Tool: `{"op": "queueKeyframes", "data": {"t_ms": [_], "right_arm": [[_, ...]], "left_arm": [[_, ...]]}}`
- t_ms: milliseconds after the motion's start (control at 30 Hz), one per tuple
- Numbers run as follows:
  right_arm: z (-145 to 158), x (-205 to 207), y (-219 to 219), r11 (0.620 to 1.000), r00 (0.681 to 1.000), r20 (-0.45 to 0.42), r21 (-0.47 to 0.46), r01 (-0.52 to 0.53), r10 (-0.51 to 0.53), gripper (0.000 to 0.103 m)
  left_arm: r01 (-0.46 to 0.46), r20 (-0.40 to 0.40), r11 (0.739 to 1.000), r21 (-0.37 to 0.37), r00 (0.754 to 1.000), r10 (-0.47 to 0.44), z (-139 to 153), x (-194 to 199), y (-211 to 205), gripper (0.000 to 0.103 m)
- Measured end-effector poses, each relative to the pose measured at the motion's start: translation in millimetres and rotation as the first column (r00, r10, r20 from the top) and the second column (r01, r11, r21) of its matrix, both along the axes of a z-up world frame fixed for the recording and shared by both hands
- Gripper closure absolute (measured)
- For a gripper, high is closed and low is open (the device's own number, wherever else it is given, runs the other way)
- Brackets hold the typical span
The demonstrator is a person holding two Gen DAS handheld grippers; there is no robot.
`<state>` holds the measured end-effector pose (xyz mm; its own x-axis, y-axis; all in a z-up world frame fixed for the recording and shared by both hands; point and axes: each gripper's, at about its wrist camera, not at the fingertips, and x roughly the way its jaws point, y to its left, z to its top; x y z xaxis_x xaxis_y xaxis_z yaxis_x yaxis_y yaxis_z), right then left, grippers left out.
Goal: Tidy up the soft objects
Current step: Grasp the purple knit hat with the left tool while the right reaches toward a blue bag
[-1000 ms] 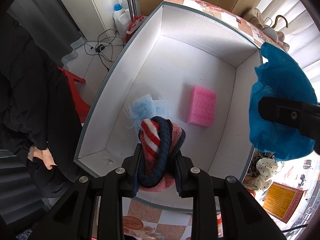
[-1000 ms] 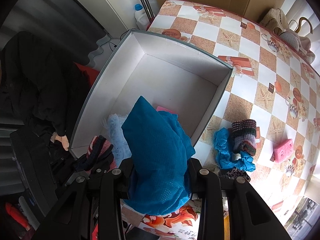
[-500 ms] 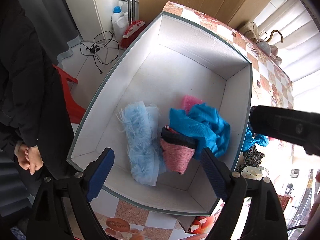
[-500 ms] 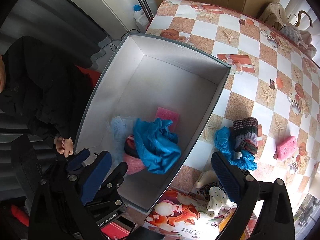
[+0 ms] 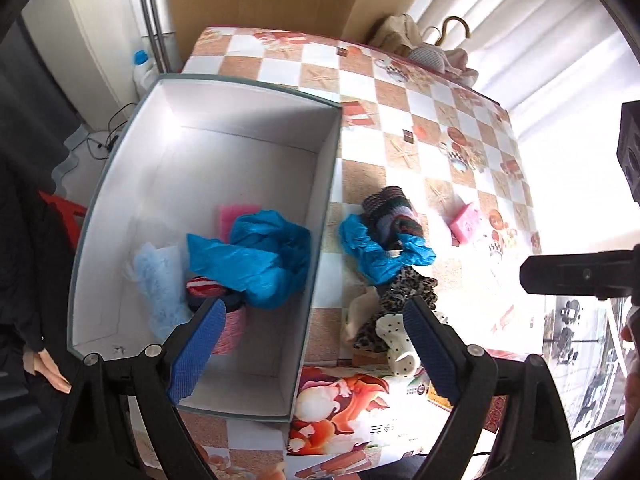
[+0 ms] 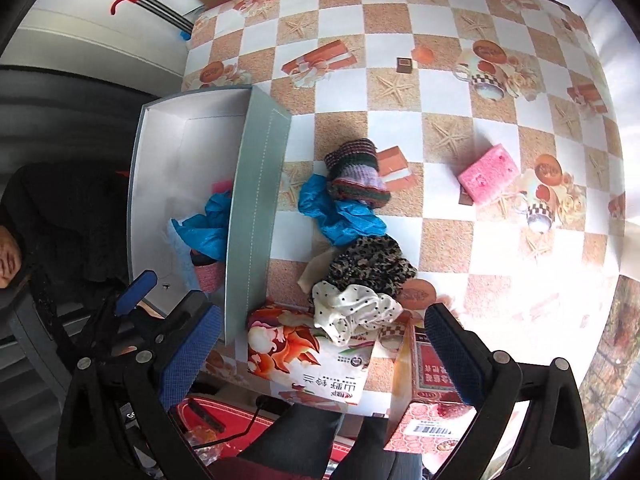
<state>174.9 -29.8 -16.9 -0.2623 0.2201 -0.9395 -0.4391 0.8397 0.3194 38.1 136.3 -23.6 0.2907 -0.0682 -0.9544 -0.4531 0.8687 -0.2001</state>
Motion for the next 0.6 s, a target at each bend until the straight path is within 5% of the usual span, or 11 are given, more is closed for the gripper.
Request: {"op": "queueKeyframes", "data": {"t_ms": [200,400,533,600], "right_arm": [[13.5,22.0,-75.0,0.993,0.993,0.005,0.031,0.116,-0.116,0.001],[-2.6,31.1,-134.0,0.982,0.983,-0.013,0.036,0.183,-0.183,0.001],[-20.0,40.0,-166.8,0.974,0.974,-0.035,0.021,0.224,-0.223,0.001],[-28.9,47.0,-180.5,0.969,0.968,-0.046,0.012,0.248,-0.247,0.001]], "left_arm": [[0.112,-0.121,0.993,-0.031,0.986,-0.115,-41.2,69.4,-46.6,0.011],[0.131,-0.315,0.991,-0.011,0.941,-0.128,-107.3,119.8,-68.6,0.011],[0.130,-0.368,0.989,-0.070,0.918,-0.147,-135.1,143.6,-76.6,0.011],[0.185,-0.332,0.972,-0.145,0.916,-0.224,-138.9,158.0,-95.2,0.011]]}}
